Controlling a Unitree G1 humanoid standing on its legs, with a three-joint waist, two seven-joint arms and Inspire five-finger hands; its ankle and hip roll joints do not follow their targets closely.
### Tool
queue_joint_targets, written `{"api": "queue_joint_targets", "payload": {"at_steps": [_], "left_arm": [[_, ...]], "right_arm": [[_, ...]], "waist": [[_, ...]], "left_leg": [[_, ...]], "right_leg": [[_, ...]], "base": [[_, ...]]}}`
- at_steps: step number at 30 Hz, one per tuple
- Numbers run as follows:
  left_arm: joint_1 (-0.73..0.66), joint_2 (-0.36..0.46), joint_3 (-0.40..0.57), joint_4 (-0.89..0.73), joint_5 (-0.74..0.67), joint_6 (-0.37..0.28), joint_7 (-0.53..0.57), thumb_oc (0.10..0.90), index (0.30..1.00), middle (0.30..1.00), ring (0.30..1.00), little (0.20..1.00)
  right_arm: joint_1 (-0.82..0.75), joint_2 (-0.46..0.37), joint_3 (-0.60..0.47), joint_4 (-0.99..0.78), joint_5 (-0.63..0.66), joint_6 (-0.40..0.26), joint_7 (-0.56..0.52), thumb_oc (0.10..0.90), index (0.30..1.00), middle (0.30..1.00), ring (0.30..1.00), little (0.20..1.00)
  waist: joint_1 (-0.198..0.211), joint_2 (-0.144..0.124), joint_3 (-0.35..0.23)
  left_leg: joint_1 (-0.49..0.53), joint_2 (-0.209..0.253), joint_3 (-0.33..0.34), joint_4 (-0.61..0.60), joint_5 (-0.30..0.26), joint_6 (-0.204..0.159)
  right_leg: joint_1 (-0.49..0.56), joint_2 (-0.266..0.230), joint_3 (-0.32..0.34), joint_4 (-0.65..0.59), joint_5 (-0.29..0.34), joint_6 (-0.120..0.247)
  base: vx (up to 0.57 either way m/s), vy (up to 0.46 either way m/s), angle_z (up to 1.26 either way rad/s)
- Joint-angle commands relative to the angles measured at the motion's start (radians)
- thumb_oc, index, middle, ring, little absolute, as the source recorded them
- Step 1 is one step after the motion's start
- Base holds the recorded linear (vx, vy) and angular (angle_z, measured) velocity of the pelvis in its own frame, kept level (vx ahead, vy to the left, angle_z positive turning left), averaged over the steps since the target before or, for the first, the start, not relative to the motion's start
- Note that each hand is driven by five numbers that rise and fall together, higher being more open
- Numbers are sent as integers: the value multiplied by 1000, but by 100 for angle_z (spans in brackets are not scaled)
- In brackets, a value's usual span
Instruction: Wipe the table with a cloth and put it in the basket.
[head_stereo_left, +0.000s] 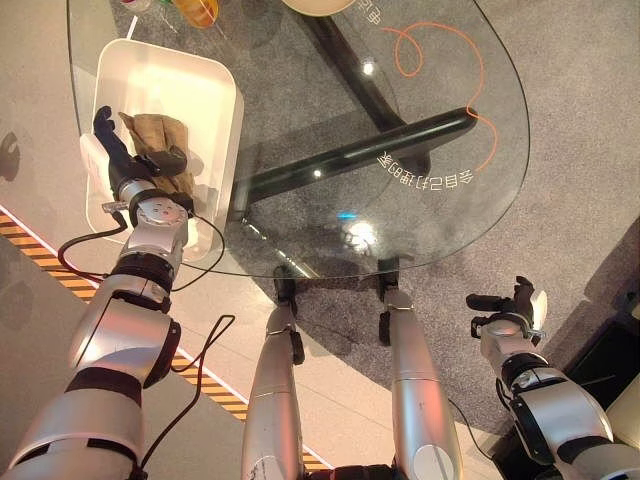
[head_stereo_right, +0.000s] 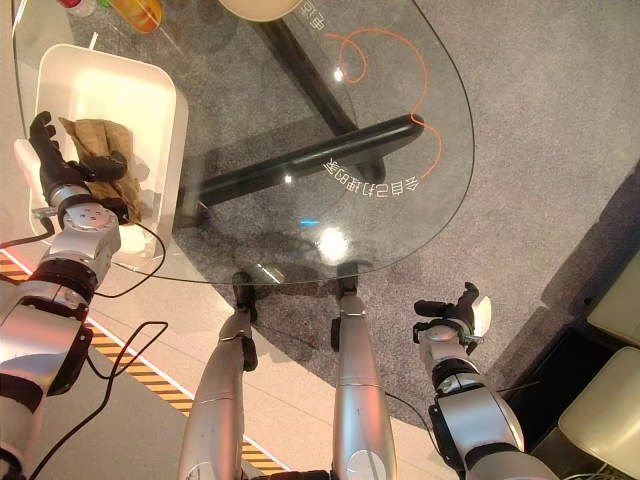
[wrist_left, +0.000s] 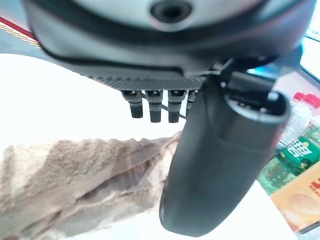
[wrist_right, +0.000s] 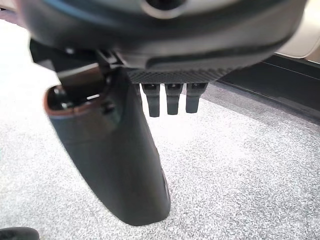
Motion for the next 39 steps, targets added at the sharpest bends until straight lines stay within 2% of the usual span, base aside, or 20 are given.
{"api": "queue_joint_targets", "payload": {"at_steps": [1, 10, 14, 19, 22, 23, 26, 28, 35, 36, 39], "left_arm": [[-90, 112, 25, 29, 35, -55, 39, 800, 900, 900, 900, 900], [-86, 113, 31, 15, 26, -81, 52, 800, 900, 900, 900, 900], [-85, 121, 38, -20, 29, -135, 77, 800, 900, 900, 900, 900], [-49, 141, 58, -121, 46, -232, 112, 800, 900, 900, 900, 900], [-34, 155, 67, -171, 51, -249, 117, 800, 900, 900, 900, 900], [-14, 163, 77, -206, 60, -267, 126, 800, 900, 900, 900, 900], [4, 185, 95, -254, 61, -269, 125, 800, 900, 900, 900, 900], [36, 200, 119, -291, 54, -265, 102, 800, 900, 900, 900, 900], [227, 239, 207, -326, 36, -248, -18, 800, 900, 900, 900, 900], [278, 241, 231, -330, 33, -247, -41, 800, 900, 900, 900, 900], [374, 235, 277, -337, 30, -238, -76, 800, 900, 900, 900, 900]], "right_arm": [[34, -68, 22, 40, 8, -8, -38, 800, 900, 900, 900, 900], [40, -64, 20, 40, 11, -16, -40, 800, 900, 900, 900, 900], [49, -62, 16, 37, 13, -22, -38, 800, 900, 900, 900, 900], [84, -55, 4, 29, 16, -36, -28, 800, 900, 900, 900, 900], [97, -56, -6, 26, 14, -37, -22, 800, 900, 900, 900, 900], [113, -56, -12, 21, 18, -40, -21, 800, 900, 900, 900, 900], [130, -62, -32, 18, 12, -36, -5, 800, 900, 900, 900, 900], [156, -65, -53, 15, 11, -35, 20, 800, 900, 900, 900, 900], [301, -63, -101, 7, -20, -32, 127, 800, 900, 900, 900, 900], [338, -60, -111, 9, -26, -37, 148, 800, 900, 900, 900, 900], [389, -54, -127, 14, -45, -36, 173, 800, 900, 900, 900, 900]], "waist": [[10, -23, -25], [12, -24, -25], [14, -22, -25], [22, -19, -25], [29, -17, -25], [36, -17, -25], [46, -16, -25], [58, -15, -26], [92, -11, -167], [99, -10, -199], [105, -7, -245]], "left_leg": [[-50, -55, 5, 132, -94, 83], [-32, -59, 4, 122, -93, 84], [-13, -64, 2, 106, -85, 86], [69, -64, -7, 62, -79, 83], [123, -64, -11, 21, -68, 80], [169, -64, -11, -3, -70, 77], [239, -65, -10, -55, -52, 71], [325, -64, -6, -112, -42, 65], [512, -62, -20, -290, -1, 47], [545, -62, -19, -309, 0, 46], [601, -61, -19, -335, 2, 45]], "right_leg": [[27, 46, -33, -27, -11, -49], [43, 49, -30, -33, -8, -48], [61, 50, -26, -44, 1, -47], [135, 47, -21, -75, 7, -40], [184, 43, -24, -102, 15, -33], [229, 38, -32, -121, 12, -28], [300, 29, -46, -164, 26, -21], [384, 16, -61, -208, 34, -11], [587, -1, -94, -359, 54, 6], [626, -5, -102, -382, 54, 8], [689, -8, -114, -414, 58, 10]], "base": [[0, 0, 0], [0, 0, 0], [-32, -19, 1], [-41, -42, 2], [-50, -50, -1], [-56, -61, -3], [-60, -63, -1], [-34, -69, 1], [45, -43, 6], [48, -13, 8], [54, -4, 15]]}}
